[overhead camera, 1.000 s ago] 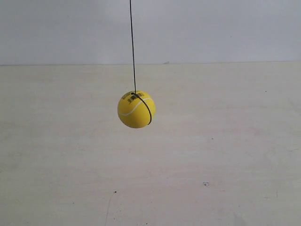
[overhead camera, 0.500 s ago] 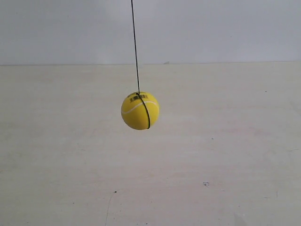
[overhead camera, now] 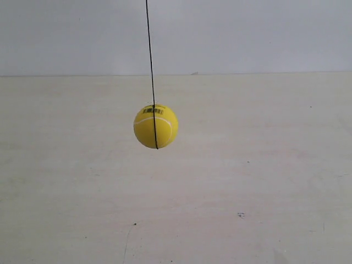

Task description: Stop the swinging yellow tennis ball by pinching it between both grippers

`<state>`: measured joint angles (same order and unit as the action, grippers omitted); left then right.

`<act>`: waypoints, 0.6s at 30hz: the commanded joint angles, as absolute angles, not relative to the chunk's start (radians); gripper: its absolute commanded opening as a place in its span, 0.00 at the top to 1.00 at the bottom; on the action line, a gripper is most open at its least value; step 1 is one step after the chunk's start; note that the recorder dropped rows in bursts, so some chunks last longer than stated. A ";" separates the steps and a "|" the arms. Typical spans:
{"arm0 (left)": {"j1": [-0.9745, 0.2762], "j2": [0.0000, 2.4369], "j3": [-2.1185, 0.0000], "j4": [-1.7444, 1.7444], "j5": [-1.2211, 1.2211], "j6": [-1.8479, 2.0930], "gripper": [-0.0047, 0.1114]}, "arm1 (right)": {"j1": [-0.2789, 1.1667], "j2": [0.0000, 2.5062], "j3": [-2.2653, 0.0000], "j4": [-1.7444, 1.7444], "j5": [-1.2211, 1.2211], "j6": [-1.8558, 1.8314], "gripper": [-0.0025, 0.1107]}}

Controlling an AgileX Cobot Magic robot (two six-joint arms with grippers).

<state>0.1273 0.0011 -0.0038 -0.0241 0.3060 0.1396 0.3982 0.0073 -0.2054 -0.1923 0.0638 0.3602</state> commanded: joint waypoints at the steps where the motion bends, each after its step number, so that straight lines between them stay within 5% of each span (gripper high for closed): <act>1: 0.105 0.000 0.000 -0.025 0.306 0.144 0.92 | 0.399 0.000 -0.202 -0.192 0.064 0.361 0.98; 18: 0.071 0.000 0.000 -0.025 0.306 0.144 0.92 | 0.399 0.000 -0.202 -0.192 0.064 0.361 0.98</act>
<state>0.0899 0.0011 -0.0038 -0.0241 0.3077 0.1396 0.3982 0.0073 -0.2054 -0.1923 0.0657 0.3602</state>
